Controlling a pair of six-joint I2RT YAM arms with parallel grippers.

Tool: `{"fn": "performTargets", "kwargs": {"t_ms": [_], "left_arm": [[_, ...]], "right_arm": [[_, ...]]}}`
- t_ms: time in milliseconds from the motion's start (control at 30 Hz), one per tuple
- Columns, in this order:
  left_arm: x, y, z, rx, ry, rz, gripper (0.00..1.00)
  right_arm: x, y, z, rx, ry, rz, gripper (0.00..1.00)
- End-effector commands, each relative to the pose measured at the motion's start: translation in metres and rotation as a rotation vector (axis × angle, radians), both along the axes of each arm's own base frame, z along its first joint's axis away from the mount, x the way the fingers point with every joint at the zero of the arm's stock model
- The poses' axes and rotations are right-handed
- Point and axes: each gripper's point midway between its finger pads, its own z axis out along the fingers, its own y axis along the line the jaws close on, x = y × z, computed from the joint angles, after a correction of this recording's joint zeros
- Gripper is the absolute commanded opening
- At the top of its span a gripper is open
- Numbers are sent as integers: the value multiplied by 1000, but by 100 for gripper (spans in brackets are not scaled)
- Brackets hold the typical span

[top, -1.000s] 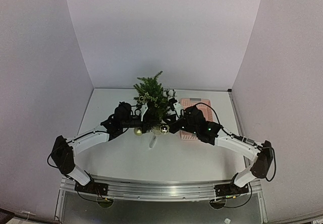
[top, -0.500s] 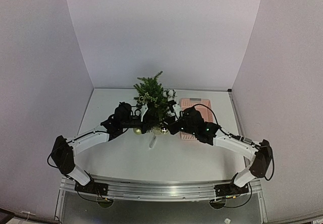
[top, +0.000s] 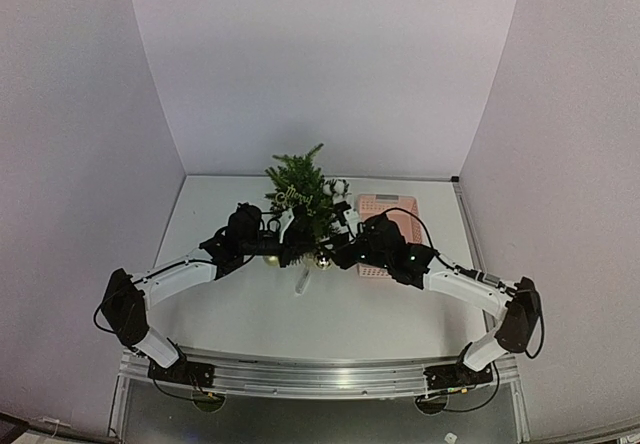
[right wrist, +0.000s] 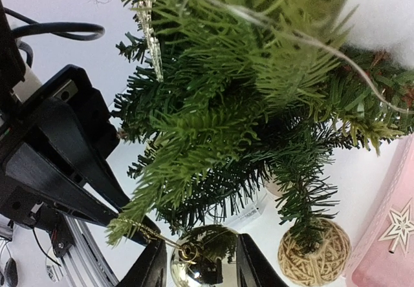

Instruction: Decorate the small christmas tree

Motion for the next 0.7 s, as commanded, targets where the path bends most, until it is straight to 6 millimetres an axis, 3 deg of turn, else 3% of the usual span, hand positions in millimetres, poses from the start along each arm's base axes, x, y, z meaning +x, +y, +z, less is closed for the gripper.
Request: {"fn": "performTargets", "kwargs": {"t_ms": [0,433,667], "left_arm": [[1,3,14,-20,-39,11,8],[-7,5,12,-6,-17,-16,18],[-11,5,16,-16,-44,-40,34]], "right_arm": [[-11,-1,35,73,-46,33,37],[-13,-7,46,71,-77,29,40],[-12,-6,60,83,-108,36,41]]}}
